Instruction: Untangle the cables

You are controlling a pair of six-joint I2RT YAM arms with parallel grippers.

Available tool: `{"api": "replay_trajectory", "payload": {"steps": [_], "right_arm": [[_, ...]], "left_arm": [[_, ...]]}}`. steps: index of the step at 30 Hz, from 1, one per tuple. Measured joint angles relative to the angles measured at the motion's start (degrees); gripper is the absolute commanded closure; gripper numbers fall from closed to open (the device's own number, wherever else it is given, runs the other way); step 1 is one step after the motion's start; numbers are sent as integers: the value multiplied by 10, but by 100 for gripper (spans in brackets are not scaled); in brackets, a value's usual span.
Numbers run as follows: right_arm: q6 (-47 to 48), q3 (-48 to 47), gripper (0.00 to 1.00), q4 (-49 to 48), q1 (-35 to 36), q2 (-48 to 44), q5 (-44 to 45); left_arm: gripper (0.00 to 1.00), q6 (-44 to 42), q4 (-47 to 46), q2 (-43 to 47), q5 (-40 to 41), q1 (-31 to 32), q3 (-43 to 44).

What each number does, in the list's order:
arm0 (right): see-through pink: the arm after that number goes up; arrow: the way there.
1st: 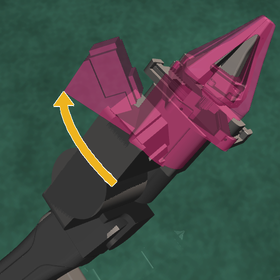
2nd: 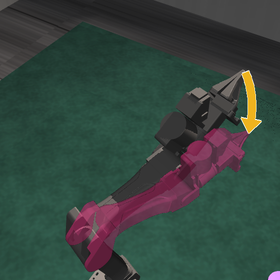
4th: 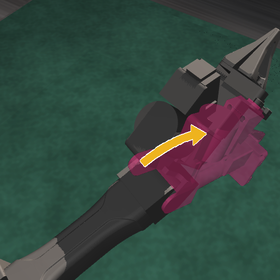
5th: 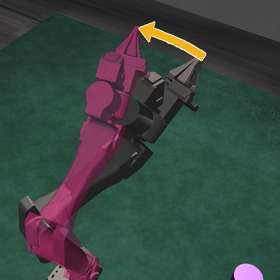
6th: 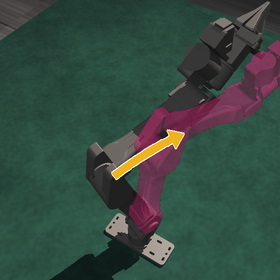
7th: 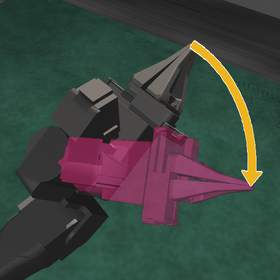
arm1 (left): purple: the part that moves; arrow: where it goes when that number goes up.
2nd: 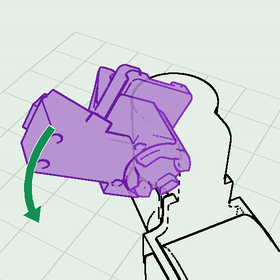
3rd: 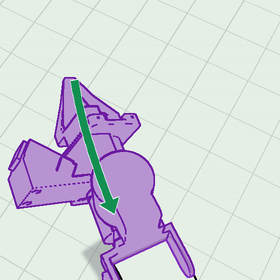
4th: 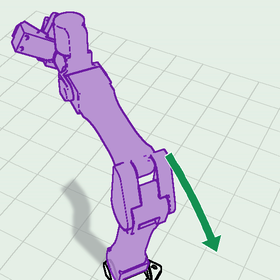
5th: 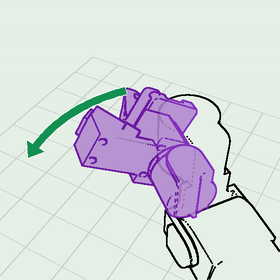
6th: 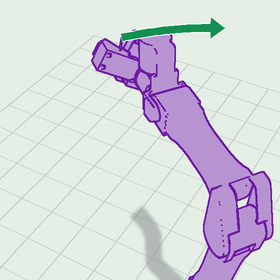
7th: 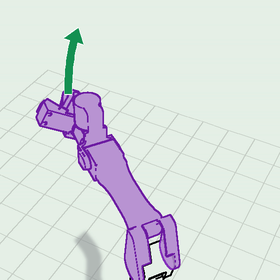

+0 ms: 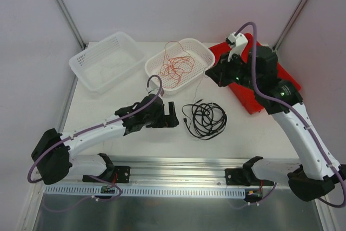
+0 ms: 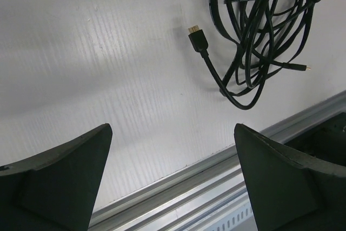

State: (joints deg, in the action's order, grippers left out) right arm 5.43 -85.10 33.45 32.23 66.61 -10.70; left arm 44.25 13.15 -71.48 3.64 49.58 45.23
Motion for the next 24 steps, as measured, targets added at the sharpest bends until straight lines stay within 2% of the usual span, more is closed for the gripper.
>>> {"api": "replay_trajectory", "payload": {"steps": [7, 13, 19, 24], "right_arm": [[-2, -122, 99, 3, 1, -6, -39], [-11, -166, 99, -37, 1, -17, -65], [-31, -170, 99, -96, 2, -37, -79], [-67, -122, 99, -139, 2, -60, -98]], "left_arm": [[3, -4, 1, 55, 15, 0, -12], [1, -32, 0, 97, 23, 0, -15], [2, -81, -9, 132, 27, 0, -15], [2, -121, -58, 145, 5, 0, -21]]}}
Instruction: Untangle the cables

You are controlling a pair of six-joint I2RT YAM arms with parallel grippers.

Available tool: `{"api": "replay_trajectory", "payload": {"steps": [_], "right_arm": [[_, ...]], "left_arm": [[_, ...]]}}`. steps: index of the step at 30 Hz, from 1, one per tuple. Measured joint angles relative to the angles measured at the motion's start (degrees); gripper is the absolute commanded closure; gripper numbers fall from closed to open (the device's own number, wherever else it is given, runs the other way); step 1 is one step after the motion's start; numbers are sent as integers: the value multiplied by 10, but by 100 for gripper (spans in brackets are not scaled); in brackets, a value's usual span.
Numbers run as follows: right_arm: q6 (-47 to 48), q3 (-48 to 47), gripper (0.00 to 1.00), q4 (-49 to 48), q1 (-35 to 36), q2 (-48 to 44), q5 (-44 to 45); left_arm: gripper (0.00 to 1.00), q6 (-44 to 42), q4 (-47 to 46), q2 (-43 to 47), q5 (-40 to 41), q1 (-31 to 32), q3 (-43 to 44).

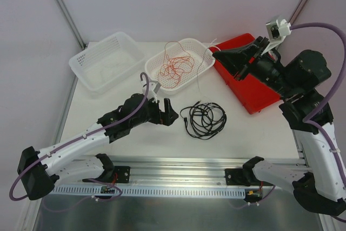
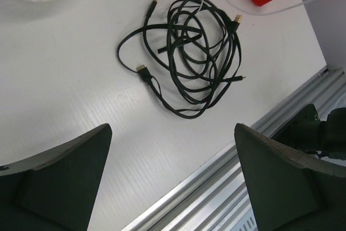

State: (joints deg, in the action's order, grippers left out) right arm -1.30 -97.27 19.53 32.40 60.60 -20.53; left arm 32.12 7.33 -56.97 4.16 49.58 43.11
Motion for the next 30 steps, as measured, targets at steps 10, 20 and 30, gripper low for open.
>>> {"api": "replay_trajectory", "payload": {"steps": [10, 20, 30], "right_arm": [[-60, 125, 99, -9, 0, -17, -24], [-82, 141, 99, -10, 0, -49, -29], [-96, 141, 99, -14, 0, -54, -29]], "left_arm": [[1, -57, -171, -76, -73, 5, -2], [1, -92, -313, -175, -79, 15, -2], [10, -71, -405, -268, -44, 29, 20]]}}
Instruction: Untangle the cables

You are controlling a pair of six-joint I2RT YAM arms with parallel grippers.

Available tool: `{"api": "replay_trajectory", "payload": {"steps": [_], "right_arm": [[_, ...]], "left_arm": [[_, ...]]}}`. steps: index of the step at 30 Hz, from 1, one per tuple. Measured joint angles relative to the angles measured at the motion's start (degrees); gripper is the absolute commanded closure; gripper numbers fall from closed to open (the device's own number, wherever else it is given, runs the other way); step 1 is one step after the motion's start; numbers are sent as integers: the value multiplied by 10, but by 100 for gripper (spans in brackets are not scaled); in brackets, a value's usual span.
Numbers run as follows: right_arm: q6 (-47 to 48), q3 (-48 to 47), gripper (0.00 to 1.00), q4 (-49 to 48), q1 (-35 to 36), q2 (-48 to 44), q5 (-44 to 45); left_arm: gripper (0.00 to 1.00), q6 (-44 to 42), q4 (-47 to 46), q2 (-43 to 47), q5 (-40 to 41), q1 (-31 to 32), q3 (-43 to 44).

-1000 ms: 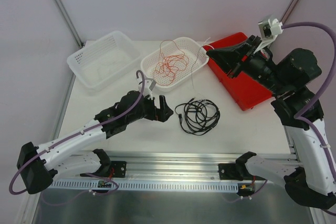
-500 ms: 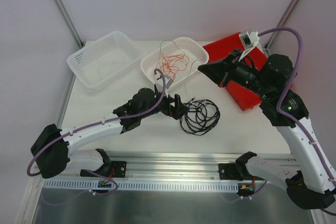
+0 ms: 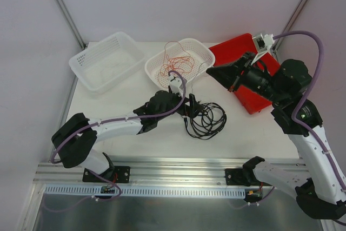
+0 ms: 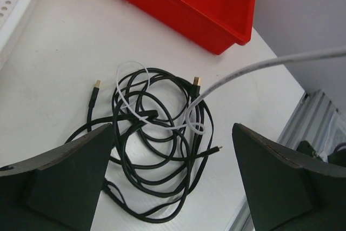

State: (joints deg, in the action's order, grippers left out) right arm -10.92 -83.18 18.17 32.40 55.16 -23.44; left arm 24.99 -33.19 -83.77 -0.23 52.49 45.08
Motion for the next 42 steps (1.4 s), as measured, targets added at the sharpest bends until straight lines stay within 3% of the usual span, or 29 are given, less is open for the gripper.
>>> {"api": "replay_trajectory", "payload": {"steps": [5, 8, 10, 13, 17, 20, 27, 33, 36, 42], "right_arm": [[-3, 5, 99, 0, 0, -9, 0], [-3, 9, 99, 0, 0, -16, 1], [-3, 12, 99, 0, 0, -20, 2], [1, 15, 99, 2, 0, -25, 7], [20, 16, 97, 23, 0, -37, 33], [37, 25, 85, 50, 0, -53, 68], [74, 89, 39, 128, 0, -101, 161], [90, 165, 12, 181, 0, -133, 207], [92, 205, 5, 202, 0, -153, 228], [91, 255, 3, 224, 0, -185, 250]], "left_arm": [[25, 37, -45, -38, 27, 12, 10], [48, 59, -66, -56, 45, 23, 18], [73, 70, -74, -61, 55, 27, 20], [100, 88, -84, -61, 70, 30, 19], [100, 83, -77, -54, 90, 30, 18], [100, 56, -26, -23, 107, 30, 20], [100, -47, 154, 53, 153, 29, 118], [100, -130, 288, 97, 194, 10, 202], [100, -167, 354, 110, 205, -19, 252], [100, -234, 439, 118, 211, -70, 395]]}}
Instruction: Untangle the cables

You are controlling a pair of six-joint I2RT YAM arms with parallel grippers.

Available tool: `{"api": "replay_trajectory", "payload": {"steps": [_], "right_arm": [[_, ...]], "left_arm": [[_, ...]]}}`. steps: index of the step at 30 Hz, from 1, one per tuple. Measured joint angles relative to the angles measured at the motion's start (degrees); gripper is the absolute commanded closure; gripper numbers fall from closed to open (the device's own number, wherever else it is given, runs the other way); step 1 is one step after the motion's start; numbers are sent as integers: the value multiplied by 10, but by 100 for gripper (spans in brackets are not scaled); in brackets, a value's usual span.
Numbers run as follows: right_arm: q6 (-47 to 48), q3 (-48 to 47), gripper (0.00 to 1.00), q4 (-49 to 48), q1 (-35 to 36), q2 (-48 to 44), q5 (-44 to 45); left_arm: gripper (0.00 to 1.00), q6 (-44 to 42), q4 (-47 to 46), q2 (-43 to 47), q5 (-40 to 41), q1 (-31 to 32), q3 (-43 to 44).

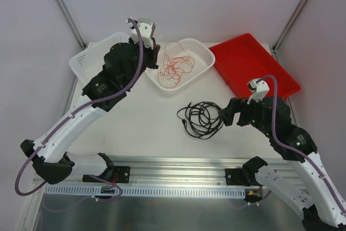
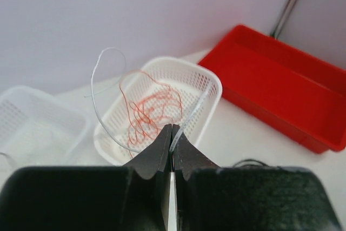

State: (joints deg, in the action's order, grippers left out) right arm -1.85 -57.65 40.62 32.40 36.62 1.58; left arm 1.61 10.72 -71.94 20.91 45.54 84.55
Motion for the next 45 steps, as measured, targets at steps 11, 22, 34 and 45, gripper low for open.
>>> {"api": "replay_trajectory", "payload": {"steps": [11, 22, 34, 45], "right_arm": [[-1, 28, 3, -4, 0, 7, 5], [-2, 54, 3, -12, 0, 23, 1], [0, 75, 2, -34, 0, 87, -5], [9, 75, 2, -57, 0, 165, -5]], "left_arm": [[100, -101, 52, 7, 1, -95, 153], [100, -113, 69, -65, -41, -242, 166], [100, -100, 71, -226, -98, -396, 167], [10, -64, 68, -393, -115, -472, 144]]}}
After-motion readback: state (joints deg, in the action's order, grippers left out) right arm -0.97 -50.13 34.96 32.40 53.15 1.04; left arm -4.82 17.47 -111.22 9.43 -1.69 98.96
